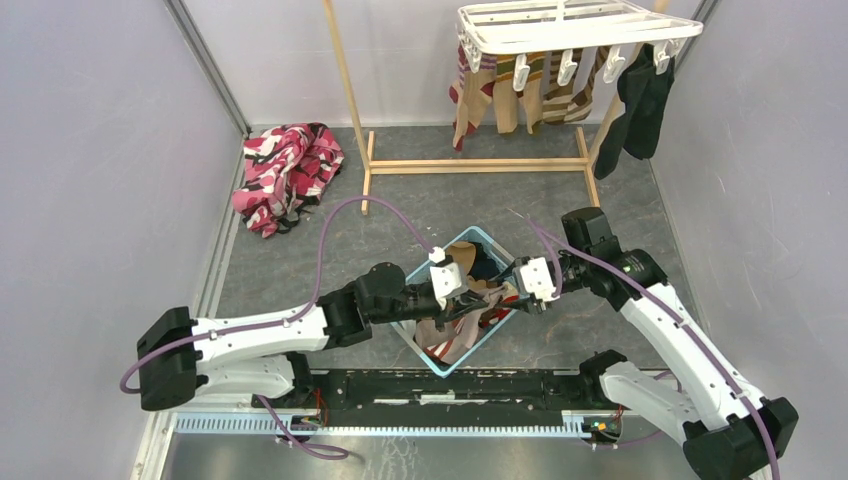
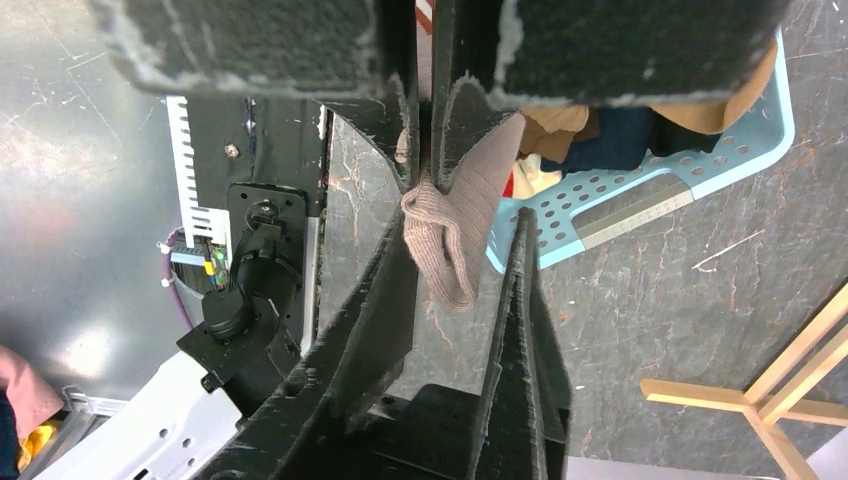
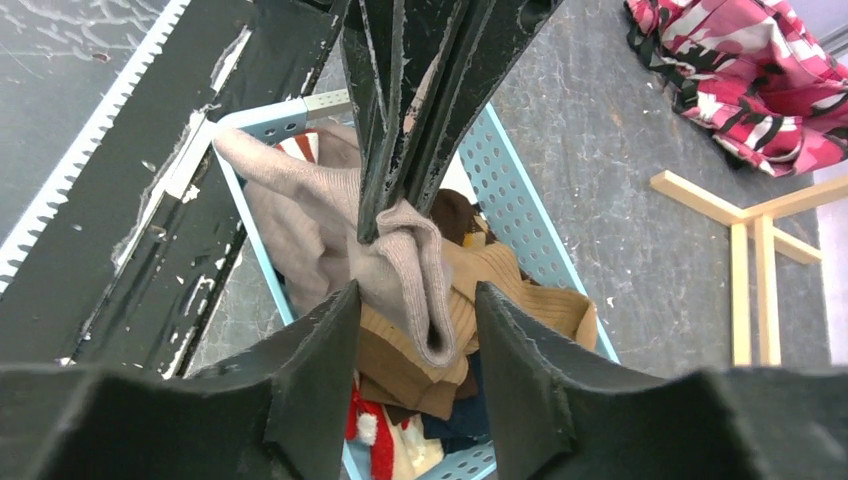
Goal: Clip the socks to the hanger
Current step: Pick up the sock from the bin.
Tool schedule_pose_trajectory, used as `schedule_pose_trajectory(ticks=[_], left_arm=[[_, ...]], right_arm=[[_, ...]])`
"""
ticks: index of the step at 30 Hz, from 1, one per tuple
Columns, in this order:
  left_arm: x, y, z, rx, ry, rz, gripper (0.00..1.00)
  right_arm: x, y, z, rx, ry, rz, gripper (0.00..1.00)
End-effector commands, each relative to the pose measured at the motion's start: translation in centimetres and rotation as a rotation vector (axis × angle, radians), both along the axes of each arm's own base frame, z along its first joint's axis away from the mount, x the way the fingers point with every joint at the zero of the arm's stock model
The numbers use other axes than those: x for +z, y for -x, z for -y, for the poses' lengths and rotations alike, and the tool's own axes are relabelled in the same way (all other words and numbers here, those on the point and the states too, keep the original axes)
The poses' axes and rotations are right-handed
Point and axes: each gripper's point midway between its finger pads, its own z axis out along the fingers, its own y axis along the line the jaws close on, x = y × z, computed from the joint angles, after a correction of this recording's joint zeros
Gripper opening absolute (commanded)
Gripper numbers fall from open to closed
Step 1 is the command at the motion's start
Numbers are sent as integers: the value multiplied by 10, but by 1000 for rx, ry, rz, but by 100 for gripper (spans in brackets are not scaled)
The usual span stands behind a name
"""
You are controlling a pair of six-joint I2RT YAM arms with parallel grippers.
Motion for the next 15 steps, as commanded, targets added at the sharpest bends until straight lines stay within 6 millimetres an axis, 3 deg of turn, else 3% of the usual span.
schedule_pose_trajectory(ticks=[1,5,7,11,15], left_arm=[[35,-7,9,8,98,53,2],[30,-9,9,29,108,24,3],[29,-14,6,73,127,-12,8],[23,-32,-13,239,177,-138,39],[12,-34,-44,348,225,-272,63]], right_arm=[[9,-5,-6,-13,-15,-18,41],[9,-10,-6,-38,0,-25,9],[11,-14,-4,-55,17,-8,0],[29,-31,4,-131,74,69,0],[54,-63,15,-301,116,126,0]])
